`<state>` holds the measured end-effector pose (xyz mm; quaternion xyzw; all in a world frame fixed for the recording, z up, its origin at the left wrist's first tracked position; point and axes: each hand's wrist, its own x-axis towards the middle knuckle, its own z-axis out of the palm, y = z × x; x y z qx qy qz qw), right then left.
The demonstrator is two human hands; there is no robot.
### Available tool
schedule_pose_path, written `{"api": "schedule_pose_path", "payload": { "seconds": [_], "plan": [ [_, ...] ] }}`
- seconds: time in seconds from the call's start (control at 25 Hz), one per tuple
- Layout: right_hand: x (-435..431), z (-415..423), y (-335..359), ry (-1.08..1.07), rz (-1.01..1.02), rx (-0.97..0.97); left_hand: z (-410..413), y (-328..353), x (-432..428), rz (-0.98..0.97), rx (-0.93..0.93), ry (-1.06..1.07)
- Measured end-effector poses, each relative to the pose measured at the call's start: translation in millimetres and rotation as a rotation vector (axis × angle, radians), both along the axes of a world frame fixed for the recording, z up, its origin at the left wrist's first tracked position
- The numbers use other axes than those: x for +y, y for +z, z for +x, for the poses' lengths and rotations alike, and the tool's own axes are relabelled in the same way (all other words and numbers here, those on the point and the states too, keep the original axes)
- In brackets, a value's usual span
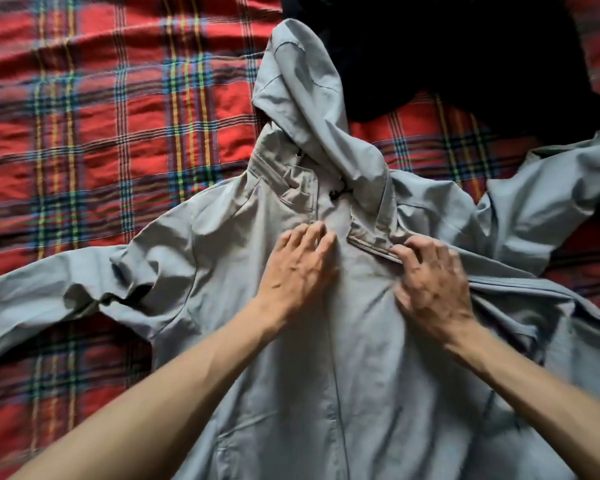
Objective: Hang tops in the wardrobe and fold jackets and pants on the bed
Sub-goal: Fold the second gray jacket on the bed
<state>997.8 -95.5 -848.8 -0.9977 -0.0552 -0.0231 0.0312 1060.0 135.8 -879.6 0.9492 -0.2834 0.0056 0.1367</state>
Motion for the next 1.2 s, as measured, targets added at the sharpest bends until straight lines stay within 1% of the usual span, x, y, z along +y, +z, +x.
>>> {"api": "schedule_pose_path", "payload": {
  "seconds": [0.04,0.12,0.2,0.24,0.28,0.32,0.36,0.4,0.44,0.48,0.52,0.6,0.64,0.68,0.8,0.84,0.92,1.0,1.04,1.12,1.2],
  "plan": [
    [-15.3,-3.4,-2.5,-0.005,-0.052,0.014,-6.9,-4.3,-2.3,0.063,0.042,0.016],
    [-30.0,3.3,-2.6,0.011,-0.089,0.058,-1.8,-1.6,-8.5,0.053,0.103,0.097],
    [-32.2,17.8,2.4,-0.027,-0.005,0.115,9.3,9.6,-18.6,-0.024,0.185,0.169],
    [-30.1,23.0,8.7,-0.117,0.095,0.132,13.8,15.8,-25.4,-0.088,0.269,0.234],
    [-28.7,27.2,14.8,-0.234,0.232,0.131,17.9,23.8,-35.4,-0.209,0.416,0.339],
    [-27.8,30.9,19.7,-0.349,0.377,0.116,20.8,34.6,-48.4,-0.399,0.637,0.489],
    [-26.0,32.8,25.1,-0.409,0.464,0.092,21.5,47.8,-63.4,-0.644,0.906,0.654],
    [-24.0,33.5,31.5,-0.402,0.489,0.062,22.2,59.5,-80.0,-0.860,1.139,0.767],
    [-20.7,33.1,37.3,-0.359,0.491,0.044,23.0,68.6,-93.7,-1.020,1.268,0.828],
    [-17.8,31.0,41.7,-0.298,0.479,0.034,24.6,74.1,-103.8,-1.110,1.276,0.855],
    [-16.6,27.6,45.2,-0.234,0.468,0.032,27.7,77.8,-110.8,-1.159,1.211,0.880],
    [-18.4,19.0,47.6,-0.135,0.454,0.042,38.9,83.9,-114.5,-1.189,1.044,0.923],
    [-19.0,14.2,46.5,-0.109,0.459,0.043,42.5,86.8,-112.8,-1.168,1.017,0.934],
    [-18.9,10.6,45.1,-0.104,0.472,0.033,43.5,87.4,-110.9,-1.117,1.022,0.940],
    [-9.5,12.3,46.3,-0.114,0.505,0.008,31.7,79.7,-108.1,-0.843,1.086,0.900],
    [-4.1,14.5,47.6,-0.089,0.496,0.008,28.6,75.4,-107.8,-0.802,1.053,0.882],
    [1.9,15.6,50.2,-0.051,0.433,0.035,33.9,66.7,-102.3,-0.734,0.863,0.883],
    [-9.7,8.8,50.8,-0.061,0.328,0.130,52.7,59.3,-90.2,-0.772,0.706,0.861],
    [-19.7,0.7,50.6,-0.057,0.264,0.185,64.9,55.8,-83.9,-0.814,0.662,0.847],
    [-41.2,-23.1,49.7,-0.024,0.192,0.230,90.2,52.5,-72.4,-0.920,0.664,0.846],
    [-59.0,-51.4,47.1,0.014,0.165,0.251,112.2,41.9,-62.3,-1.008,0.743,0.882]
  ]
}}
